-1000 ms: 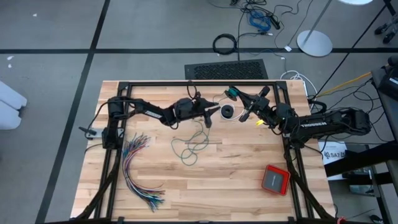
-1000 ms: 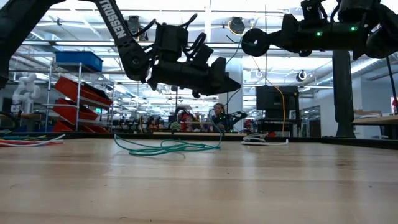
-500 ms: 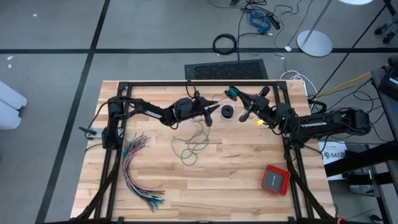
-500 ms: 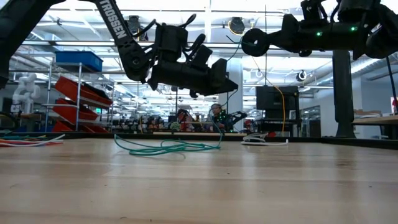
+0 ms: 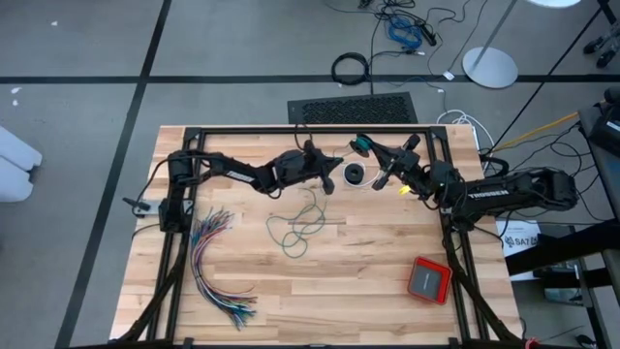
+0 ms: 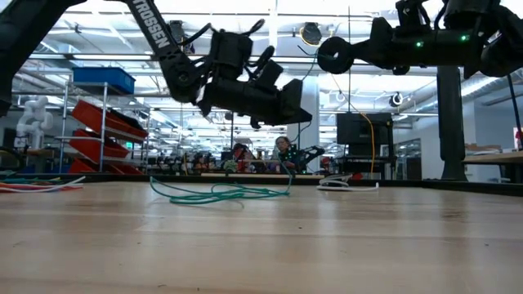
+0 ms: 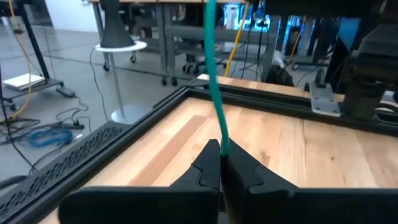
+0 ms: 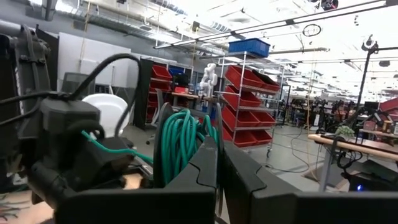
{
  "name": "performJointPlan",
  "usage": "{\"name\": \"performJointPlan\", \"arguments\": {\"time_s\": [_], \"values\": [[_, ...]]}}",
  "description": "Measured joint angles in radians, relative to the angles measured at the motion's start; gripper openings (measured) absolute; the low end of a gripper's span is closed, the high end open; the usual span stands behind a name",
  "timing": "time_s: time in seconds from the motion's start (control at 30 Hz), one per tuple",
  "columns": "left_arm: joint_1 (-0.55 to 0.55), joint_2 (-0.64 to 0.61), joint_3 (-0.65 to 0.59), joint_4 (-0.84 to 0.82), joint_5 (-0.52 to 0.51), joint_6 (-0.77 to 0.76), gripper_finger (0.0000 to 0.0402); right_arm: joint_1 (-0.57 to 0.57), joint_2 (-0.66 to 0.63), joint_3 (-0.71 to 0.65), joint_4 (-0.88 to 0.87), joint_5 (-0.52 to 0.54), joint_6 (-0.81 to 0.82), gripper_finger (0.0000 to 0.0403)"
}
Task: Coil cords
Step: Coil the green wire onto the spool
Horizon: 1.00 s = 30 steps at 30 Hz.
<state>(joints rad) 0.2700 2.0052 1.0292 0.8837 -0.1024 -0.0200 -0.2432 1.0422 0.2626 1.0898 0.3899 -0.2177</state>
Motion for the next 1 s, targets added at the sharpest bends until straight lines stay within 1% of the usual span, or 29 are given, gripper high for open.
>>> {"name": "performJointPlan", "arguments": {"time_s": [0.07,0.17,0.3,0.4,0.53,0.63,0.73,0.93,1.0], "values": [[0.003,0.007,0.049,-0.057,0.001,0.008,0.0003,0.000,0.008,0.001,0.007,-0.003,0.009,0.0000],[0.003,0.031,0.128,-0.136,0.030,0.027,0.0002,0.000,0.030,0.016,0.007,-0.016,0.021,0.0000],[0.003,0.080,0.241,-0.252,0.064,0.034,0.0002,0.000,0.076,0.037,0.030,-0.025,0.024,0.0000],[0.005,0.129,0.295,-0.318,0.089,0.033,0.0001,0.000,0.105,0.042,0.068,-0.026,0.032,0.0000],[0.015,0.158,0.308,-0.328,0.102,0.026,0.0001,0.000,0.119,0.043,0.059,-0.026,0.056,0.0000],[0.024,0.155,0.308,-0.343,0.118,0.026,0.0001,0.001,0.117,0.044,0.017,-0.017,0.058,0.0000],[0.032,0.136,0.308,-0.397,0.126,0.047,0.0000,0.001,0.117,0.044,-0.010,-0.003,0.053,0.0000],[0.077,0.122,0.307,-0.471,0.101,0.105,0.0000,0.000,0.080,0.044,-0.060,-0.005,0.061,0.0000],[0.102,0.122,0.307,-0.466,0.122,0.105,0.0000,0.000,0.059,0.044,-0.078,-0.025,0.072,0.0000]]}}
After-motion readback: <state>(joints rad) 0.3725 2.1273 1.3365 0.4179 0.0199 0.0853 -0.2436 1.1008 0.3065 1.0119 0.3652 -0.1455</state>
